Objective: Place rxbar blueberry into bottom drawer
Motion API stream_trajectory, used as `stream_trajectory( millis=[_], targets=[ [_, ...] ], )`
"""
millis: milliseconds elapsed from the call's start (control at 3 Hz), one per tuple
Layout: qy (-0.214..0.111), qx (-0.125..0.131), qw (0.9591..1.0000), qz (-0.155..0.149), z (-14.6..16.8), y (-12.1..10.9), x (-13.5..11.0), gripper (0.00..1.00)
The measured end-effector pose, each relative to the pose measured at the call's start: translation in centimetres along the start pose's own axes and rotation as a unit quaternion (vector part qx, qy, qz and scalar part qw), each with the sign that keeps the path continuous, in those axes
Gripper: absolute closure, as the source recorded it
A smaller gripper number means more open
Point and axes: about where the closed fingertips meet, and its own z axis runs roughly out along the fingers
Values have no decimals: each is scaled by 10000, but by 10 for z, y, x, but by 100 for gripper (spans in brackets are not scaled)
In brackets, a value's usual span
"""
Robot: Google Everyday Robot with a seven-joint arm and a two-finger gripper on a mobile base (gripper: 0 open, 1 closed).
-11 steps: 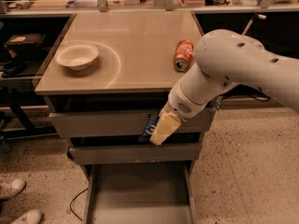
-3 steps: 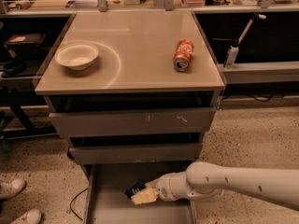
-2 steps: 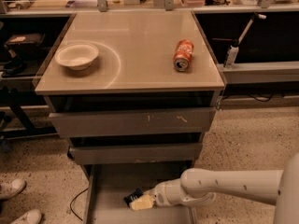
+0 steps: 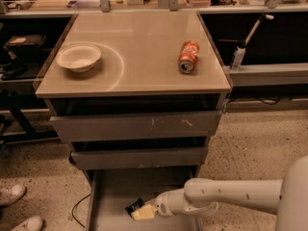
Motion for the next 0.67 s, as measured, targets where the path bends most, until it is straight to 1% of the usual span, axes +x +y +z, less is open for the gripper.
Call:
stream_trajectory(
  millis=[333, 667],
  targets=[
    [-69, -150, 9996, 238, 48, -26, 22, 100],
    [-198, -208, 9980, 563, 93, -52, 48, 100]
  ],
)
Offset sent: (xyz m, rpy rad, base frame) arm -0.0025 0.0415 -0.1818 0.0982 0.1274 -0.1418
